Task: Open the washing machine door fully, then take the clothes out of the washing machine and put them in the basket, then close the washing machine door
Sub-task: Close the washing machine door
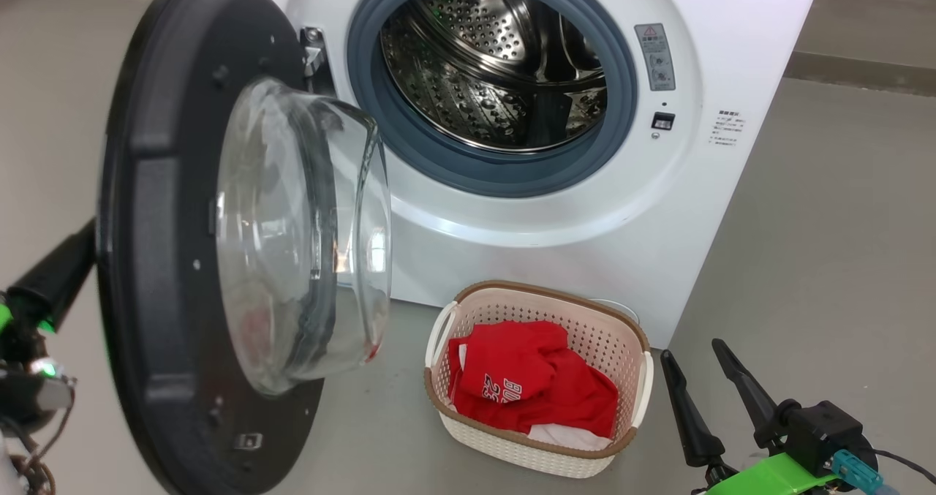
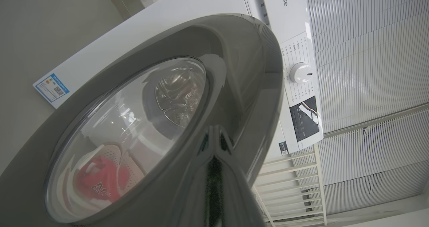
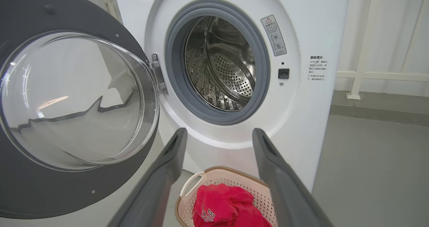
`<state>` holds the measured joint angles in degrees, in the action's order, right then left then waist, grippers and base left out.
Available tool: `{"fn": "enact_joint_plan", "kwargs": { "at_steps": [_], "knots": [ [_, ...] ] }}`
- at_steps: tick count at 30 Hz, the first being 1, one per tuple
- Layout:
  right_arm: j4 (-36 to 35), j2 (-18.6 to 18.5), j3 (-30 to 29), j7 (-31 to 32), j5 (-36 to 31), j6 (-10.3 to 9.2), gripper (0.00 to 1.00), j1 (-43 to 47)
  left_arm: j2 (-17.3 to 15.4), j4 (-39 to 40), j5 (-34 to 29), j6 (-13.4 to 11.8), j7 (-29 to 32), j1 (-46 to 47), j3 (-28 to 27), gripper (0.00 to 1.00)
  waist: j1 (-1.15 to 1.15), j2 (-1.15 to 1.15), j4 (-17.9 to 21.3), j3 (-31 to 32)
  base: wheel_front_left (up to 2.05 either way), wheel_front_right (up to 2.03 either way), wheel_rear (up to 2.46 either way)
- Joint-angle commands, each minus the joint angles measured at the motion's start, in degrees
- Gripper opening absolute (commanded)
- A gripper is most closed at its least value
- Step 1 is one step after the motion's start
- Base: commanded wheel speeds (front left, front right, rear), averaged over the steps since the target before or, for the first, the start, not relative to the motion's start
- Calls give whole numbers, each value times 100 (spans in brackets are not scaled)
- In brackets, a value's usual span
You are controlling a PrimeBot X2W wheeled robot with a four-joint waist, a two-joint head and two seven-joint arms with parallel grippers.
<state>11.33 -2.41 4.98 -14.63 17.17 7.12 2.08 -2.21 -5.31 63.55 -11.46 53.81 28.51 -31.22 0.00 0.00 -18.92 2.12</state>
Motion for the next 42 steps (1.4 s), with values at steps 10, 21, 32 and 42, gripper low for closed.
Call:
{"fn": "enact_joint_plan", "kwargs": {
  "at_steps": [10,21,32,42],
  "knots": [
    [-129,-46,147,-37,30,36,100,-196,-68,907,750,-368,-245,-624,716,0,0,0,188,-90,0,0,0],
    [-125,-46,114,-37,37,36,100,-256,-67,1274,1121,-427,-635,-964,1302,0,0,0,412,-154,0,0,0],
    [-111,-46,88,-37,28,36,100,-306,-67,1270,1464,-387,-980,-1081,1652,0,0,0,723,-220,0,0,0],
    [-84,-46,78,-37,31,36,100,-312,-67,1237,1620,-358,-1139,-1154,1744,0,0,0,833,-195,0,0,0]
  ]
}}
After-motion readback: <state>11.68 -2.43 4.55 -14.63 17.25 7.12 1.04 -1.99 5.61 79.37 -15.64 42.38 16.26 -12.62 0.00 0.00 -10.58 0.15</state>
